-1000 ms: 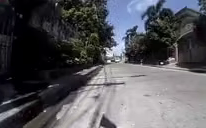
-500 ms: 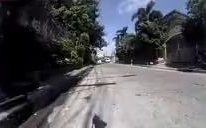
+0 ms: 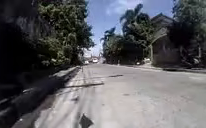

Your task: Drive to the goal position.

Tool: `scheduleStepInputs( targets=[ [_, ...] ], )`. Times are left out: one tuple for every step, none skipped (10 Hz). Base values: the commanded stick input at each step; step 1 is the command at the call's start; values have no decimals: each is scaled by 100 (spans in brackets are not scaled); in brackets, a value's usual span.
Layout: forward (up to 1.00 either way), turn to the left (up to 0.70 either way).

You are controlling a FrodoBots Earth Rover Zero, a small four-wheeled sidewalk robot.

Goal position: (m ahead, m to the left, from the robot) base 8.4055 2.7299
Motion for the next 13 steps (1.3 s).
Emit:
scheduleStepInputs(
  targets=[
    [0,-100],
    [0,-100],
    [0,-100],
    [0,-40],
    [0,0],
    [65,1],
    [100,1],
    [100,1],
    [100,1],
    [100,2],
    [100,2],
    [100,2],
    [100,2]
  ],
)
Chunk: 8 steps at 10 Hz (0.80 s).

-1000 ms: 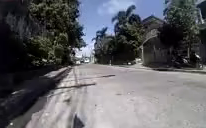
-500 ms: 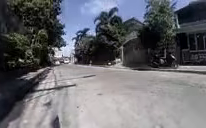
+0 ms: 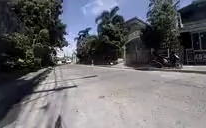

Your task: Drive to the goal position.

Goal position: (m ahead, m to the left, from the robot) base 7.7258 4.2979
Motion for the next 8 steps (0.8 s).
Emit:
scheduleStepInputs(
  targets=[
    [100,2],
    [100,2],
    [100,2],
    [100,2],
    [100,2],
    [100,2],
    [100,2],
    [100,2]
  ],
)
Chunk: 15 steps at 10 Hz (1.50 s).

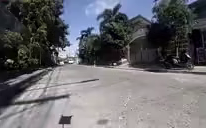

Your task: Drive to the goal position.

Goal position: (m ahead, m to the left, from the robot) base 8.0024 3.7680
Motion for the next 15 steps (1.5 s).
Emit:
scheduleStepInputs(
  targets=[
    [100,2],
    [100,2],
    [100,2],
    [100,2],
    [100,2],
    [100,2],
    [100,2],
    [100,2],
    [100,2],
    [100,2],
    [100,2],
    [100,2],
    [100,2],
    [100,2],
    [100,2]
  ],
)
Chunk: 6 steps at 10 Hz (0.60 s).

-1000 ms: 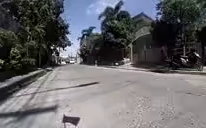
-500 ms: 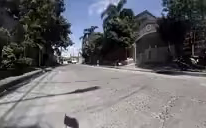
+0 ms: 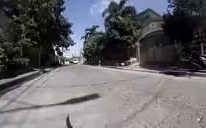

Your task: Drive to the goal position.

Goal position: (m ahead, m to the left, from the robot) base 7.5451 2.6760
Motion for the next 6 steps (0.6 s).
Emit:
scheduleStepInputs(
  targets=[
    [100,2],
    [100,2],
    [100,4],
    [100,33],
    [100,39],
    [100,9]
  ],
)
